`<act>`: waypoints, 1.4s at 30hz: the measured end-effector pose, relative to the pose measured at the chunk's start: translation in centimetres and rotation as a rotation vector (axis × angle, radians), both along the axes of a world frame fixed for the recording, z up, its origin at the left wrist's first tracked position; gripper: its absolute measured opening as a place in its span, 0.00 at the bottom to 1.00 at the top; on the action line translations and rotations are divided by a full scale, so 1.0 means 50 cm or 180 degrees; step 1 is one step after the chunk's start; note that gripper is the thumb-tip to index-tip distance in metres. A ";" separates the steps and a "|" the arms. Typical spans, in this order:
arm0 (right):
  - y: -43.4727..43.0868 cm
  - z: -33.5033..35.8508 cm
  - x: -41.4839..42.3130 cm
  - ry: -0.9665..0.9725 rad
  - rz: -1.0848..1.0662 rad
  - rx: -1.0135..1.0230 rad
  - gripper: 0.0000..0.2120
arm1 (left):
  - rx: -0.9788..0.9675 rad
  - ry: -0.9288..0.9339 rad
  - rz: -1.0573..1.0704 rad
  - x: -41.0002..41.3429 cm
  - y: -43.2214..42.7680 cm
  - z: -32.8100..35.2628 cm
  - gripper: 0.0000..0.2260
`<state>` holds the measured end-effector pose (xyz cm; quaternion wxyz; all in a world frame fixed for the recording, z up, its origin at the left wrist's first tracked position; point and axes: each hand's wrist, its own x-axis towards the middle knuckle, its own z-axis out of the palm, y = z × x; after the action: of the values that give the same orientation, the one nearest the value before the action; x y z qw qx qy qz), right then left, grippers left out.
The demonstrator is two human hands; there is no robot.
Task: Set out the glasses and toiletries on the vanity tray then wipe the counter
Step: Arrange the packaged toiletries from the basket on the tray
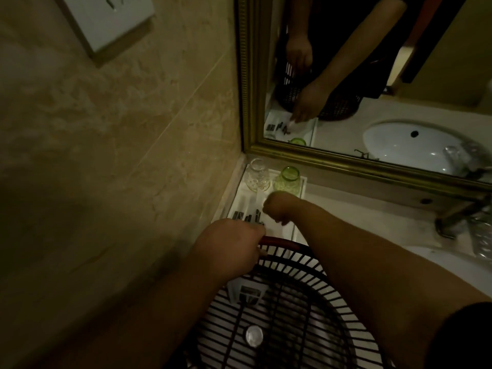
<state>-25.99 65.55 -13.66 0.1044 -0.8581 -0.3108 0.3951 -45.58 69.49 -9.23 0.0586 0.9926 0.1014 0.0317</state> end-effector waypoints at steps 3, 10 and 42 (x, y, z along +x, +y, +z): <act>-0.031 0.095 -0.029 -0.0978 -0.0066 0.1291 0.09 | 0.0015 0.0103 0.0026 0.003 0.003 -0.005 0.09; -0.220 0.193 -0.212 -0.1632 0.0693 0.3273 0.17 | -0.0154 0.0412 0.0191 0.010 0.004 0.001 0.07; -0.347 0.235 -0.285 -0.1400 0.1078 0.1556 0.15 | 0.0174 0.0367 0.0056 0.003 -0.001 0.005 0.10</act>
<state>-40.24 48.20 -1.92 0.1701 -0.8087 -0.5486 0.1269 -45.43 69.43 -8.97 0.0252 0.9931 0.1125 -0.0222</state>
